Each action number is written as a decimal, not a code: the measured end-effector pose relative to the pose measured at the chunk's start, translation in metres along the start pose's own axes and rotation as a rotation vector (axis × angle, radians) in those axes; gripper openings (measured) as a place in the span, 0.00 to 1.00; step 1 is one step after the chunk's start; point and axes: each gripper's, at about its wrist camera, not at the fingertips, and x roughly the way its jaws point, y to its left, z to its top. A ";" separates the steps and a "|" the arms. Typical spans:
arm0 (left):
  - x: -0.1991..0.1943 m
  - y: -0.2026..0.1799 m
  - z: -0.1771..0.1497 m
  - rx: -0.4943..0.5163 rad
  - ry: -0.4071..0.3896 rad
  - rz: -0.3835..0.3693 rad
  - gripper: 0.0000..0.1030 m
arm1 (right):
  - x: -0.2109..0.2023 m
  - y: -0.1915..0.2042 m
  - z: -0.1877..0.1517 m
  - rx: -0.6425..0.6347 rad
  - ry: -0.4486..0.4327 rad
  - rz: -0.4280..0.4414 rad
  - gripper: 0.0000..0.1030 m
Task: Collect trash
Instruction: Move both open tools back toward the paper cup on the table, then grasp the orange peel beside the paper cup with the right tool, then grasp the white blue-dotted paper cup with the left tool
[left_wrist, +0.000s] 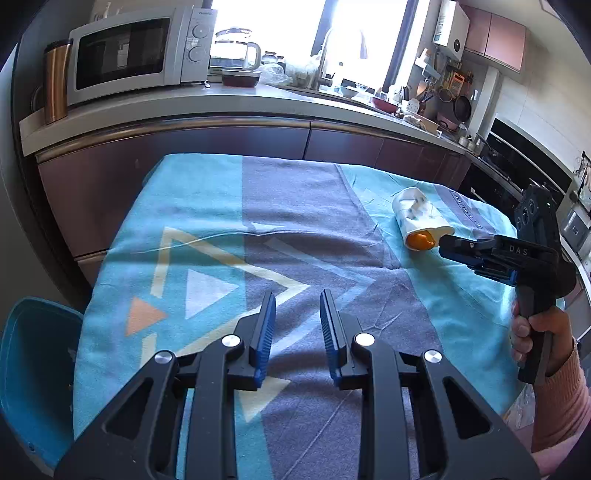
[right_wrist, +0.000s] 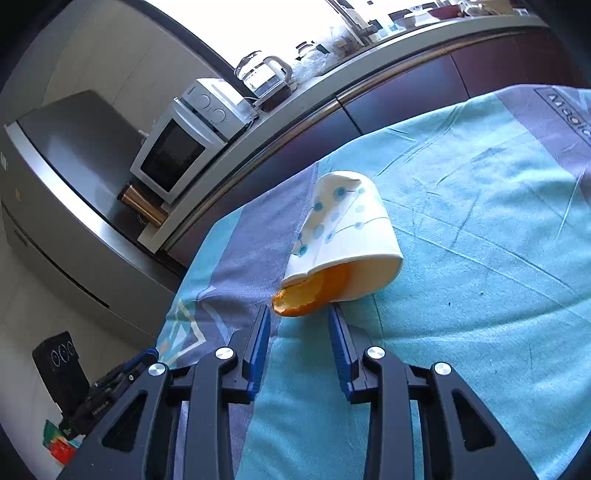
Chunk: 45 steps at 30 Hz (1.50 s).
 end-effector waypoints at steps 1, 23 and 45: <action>0.002 -0.003 0.000 0.005 0.005 -0.002 0.24 | 0.002 -0.004 0.001 0.018 0.003 0.012 0.30; 0.027 -0.039 0.004 0.064 0.060 -0.048 0.27 | 0.004 -0.027 0.002 0.112 0.046 0.090 0.07; 0.063 -0.122 0.028 0.211 0.062 -0.101 0.30 | -0.009 -0.025 -0.005 -0.066 0.067 -0.046 0.09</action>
